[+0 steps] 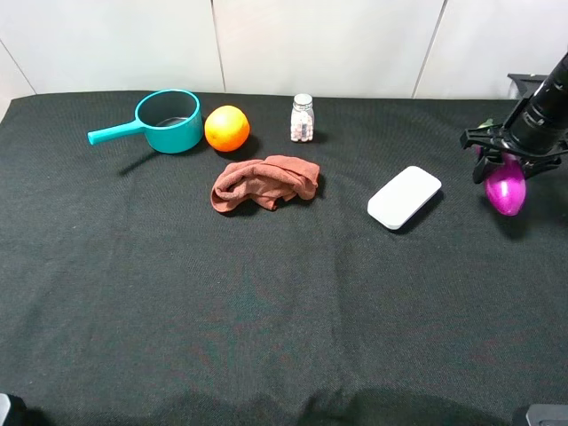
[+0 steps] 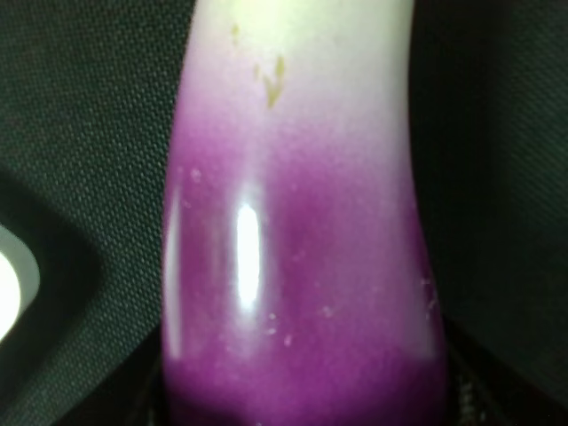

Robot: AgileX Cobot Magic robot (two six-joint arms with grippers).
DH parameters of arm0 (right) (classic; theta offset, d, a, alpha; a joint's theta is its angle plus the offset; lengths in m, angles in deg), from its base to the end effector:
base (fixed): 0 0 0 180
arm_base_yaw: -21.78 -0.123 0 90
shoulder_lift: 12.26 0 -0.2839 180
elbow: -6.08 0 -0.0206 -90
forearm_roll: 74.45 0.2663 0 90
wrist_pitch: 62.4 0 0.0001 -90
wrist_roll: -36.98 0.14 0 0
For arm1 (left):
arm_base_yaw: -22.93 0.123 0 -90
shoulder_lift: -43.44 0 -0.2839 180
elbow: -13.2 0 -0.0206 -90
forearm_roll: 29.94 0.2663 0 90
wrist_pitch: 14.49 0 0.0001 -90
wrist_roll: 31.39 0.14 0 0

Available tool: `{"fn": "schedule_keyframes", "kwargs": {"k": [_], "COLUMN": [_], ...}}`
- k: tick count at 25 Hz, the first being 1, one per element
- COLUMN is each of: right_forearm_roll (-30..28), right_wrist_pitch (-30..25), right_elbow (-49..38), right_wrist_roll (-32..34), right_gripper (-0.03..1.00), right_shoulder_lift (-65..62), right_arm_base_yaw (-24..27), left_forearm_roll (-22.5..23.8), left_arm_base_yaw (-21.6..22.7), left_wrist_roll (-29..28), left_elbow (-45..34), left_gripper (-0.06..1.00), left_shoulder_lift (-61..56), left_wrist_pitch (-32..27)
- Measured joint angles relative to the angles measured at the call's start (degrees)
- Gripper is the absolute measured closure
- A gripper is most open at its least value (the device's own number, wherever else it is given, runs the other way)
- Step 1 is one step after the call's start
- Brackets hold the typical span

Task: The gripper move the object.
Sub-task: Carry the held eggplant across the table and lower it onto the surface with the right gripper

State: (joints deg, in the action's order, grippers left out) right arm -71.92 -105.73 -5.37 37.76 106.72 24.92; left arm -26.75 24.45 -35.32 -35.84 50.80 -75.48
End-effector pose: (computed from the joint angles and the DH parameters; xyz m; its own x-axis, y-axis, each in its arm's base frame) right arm 0.3685 -0.0160 0.0752 -0.9891 0.1000 -0.1077 0.0968 0.9947 0.0351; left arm 0.0528 0.0082 0.2596 -0.4560 -0.0536 -0.8884 -0.0887 0.9959 -0.0146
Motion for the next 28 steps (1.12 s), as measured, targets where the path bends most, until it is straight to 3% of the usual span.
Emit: {"fn": "schedule_keyframes", "kwargs": {"k": [28], "right_forearm_roll": [3.8], "right_wrist_pitch": [1.9], "right_elbow": [0.0], "right_wrist_roll": [-4.2], "right_gripper": [0.58], "right_shoulder_lift": [6.0], "right_arm_base_yaw": [0.0], "left_forearm_roll": [0.0], "left_arm_base_yaw": [0.0], "left_wrist_roll": [0.0], "left_elbow": [0.0], "left_gripper": [0.11], "left_shoulder_lift": [0.0], "left_wrist_pitch": [0.0]}}
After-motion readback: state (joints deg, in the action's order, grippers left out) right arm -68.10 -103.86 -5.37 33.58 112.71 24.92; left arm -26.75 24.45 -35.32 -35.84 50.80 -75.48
